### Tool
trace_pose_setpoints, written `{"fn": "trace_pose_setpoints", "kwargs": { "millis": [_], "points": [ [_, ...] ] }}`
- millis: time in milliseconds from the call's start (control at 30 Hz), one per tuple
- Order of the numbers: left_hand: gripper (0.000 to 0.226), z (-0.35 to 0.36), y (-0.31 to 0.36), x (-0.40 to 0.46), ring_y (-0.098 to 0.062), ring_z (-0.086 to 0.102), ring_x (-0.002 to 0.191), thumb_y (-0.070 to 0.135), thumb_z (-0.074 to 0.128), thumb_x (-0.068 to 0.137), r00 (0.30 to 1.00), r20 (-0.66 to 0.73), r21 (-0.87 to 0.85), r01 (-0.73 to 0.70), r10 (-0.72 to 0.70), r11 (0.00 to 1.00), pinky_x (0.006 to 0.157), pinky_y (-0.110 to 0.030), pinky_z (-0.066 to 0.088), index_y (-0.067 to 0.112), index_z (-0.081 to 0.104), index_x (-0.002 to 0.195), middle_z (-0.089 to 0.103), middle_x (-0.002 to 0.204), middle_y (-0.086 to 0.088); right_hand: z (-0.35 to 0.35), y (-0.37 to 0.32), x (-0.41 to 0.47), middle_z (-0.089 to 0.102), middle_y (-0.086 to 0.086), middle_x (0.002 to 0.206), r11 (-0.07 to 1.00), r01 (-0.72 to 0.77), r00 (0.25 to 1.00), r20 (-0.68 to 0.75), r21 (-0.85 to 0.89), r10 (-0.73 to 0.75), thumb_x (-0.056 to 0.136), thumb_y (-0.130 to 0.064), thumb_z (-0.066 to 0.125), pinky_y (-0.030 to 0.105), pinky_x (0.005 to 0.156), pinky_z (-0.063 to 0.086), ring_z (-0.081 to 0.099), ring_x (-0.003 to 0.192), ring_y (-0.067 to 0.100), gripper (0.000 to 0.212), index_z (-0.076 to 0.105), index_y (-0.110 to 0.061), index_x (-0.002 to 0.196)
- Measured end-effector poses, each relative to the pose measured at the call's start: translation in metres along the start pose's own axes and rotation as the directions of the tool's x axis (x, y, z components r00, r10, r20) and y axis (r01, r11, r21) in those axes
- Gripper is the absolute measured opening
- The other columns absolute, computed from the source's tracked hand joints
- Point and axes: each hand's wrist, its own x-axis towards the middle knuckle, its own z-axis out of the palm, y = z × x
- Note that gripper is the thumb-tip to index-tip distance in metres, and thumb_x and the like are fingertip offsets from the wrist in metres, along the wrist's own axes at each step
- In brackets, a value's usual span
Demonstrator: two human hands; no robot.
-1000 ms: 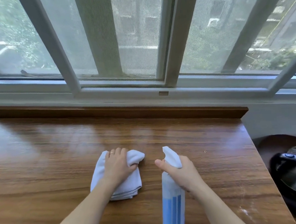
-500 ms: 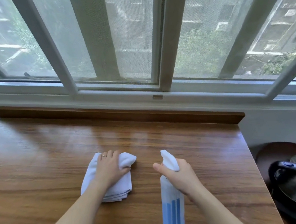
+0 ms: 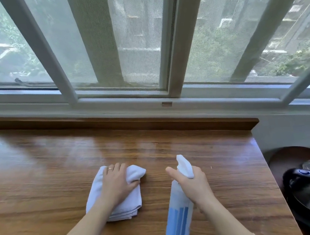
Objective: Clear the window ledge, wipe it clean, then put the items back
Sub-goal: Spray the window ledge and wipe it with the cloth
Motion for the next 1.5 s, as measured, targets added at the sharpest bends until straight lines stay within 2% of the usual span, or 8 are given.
{"fn": "trace_pose_setpoints", "kwargs": {
  "millis": [300,500,833,967,1067,1233,1400,1500],
  "points": [
    [0.056,0.003,0.000,0.005,-0.028,0.058,0.070,0.070,0.051,0.059,0.999,-0.039,-0.004,0.012,-0.012,1.000,0.070,-0.041,0.045,0.016,0.056,0.074,0.058,0.073,0.002,0.002,0.000,0.007,0.044,-0.007,0.062,0.999,0.003,1.000,0.009,-0.047,-0.003,0.078,-0.057,0.072,0.031,0.062,0.035,0.041,0.059,0.012,0.047,0.043,-0.022,0.065],
    [0.057,0.006,0.012,0.024,-0.029,0.059,0.075,0.069,0.050,0.060,0.997,-0.058,-0.029,0.051,-0.053,0.998,0.074,-0.043,0.046,0.016,0.059,0.078,0.061,0.077,0.001,0.000,0.000,0.012,0.047,-0.013,0.053,0.999,-0.015,0.999,0.031,-0.031,0.015,0.082,-0.053,0.071,0.026,0.060,0.035,0.043,0.052,0.005,0.043,0.049,-0.024,0.059],
    [0.061,0.016,0.052,0.095,-0.031,0.060,0.076,0.070,0.045,0.062,1.000,0.013,0.009,-0.015,0.015,1.000,0.074,-0.044,0.048,0.015,0.061,0.080,0.062,0.081,-0.003,-0.005,-0.002,0.036,0.050,-0.013,0.052,1.000,-0.021,1.000,0.021,-0.022,0.021,0.080,-0.054,0.072,0.025,0.058,0.036,0.044,0.051,0.004,0.040,0.055,-0.028,0.055],
    [0.060,0.023,0.062,0.130,-0.034,0.059,0.092,0.066,0.069,0.065,0.995,0.098,-0.008,-0.010,0.010,1.000,0.081,-0.047,0.045,0.014,0.063,0.094,0.065,0.096,-0.007,-0.009,-0.006,0.048,0.050,-0.013,0.052,1.000,0.002,1.000,0.020,-0.024,-0.001,0.081,-0.053,0.072,0.024,0.058,0.036,0.044,0.050,0.004,0.039,0.055,-0.028,0.055],
    [0.063,0.023,0.068,0.154,-0.035,0.057,0.100,0.065,0.071,0.068,0.995,0.101,-0.002,0.007,-0.007,1.000,0.087,-0.049,0.042,0.014,0.062,0.102,0.064,0.103,-0.009,-0.011,-0.009,0.054,0.051,-0.012,0.054,0.999,0.003,1.000,0.009,-0.033,-0.002,0.081,-0.054,0.071,0.024,0.060,0.038,0.046,0.053,0.004,0.038,0.062,-0.020,0.067],
    [0.065,0.024,0.074,0.171,-0.037,0.058,0.086,0.061,0.080,0.056,0.995,0.101,-0.030,0.021,-0.018,0.999,0.082,-0.051,0.044,0.010,0.062,0.091,0.063,0.088,-0.012,-0.015,-0.012,0.060,0.054,-0.014,0.054,0.997,0.011,0.999,-0.029,-0.070,-0.013,0.080,-0.054,0.072,0.023,0.060,0.039,0.048,0.054,0.001,0.039,0.064,-0.018,0.074],
    [0.081,0.017,0.068,0.167,-0.032,0.052,0.104,0.074,0.059,0.059,0.978,0.202,-0.046,-0.046,0.054,0.998,0.100,-0.049,0.032,0.018,0.055,0.117,0.057,0.109,-0.007,-0.013,-0.012,0.061,0.054,-0.015,0.054,0.997,-0.008,1.000,-0.010,-0.079,0.007,0.080,-0.054,0.072,0.023,0.061,0.039,0.049,0.053,0.000,0.035,0.062,-0.022,0.069],
    [0.097,0.009,0.055,0.160,-0.032,0.050,0.108,0.081,0.042,0.055,0.960,0.247,-0.096,-0.113,0.134,0.989,0.100,-0.046,0.032,0.022,0.048,0.132,0.056,0.117,-0.009,-0.012,-0.013,0.058,0.055,-0.015,0.054,0.996,-0.002,1.000,-0.002,-0.085,0.001,0.080,-0.055,0.072,0.023,0.061,0.039,0.049,0.054,-0.001,0.035,0.063,-0.023,0.069]
  ]
}}
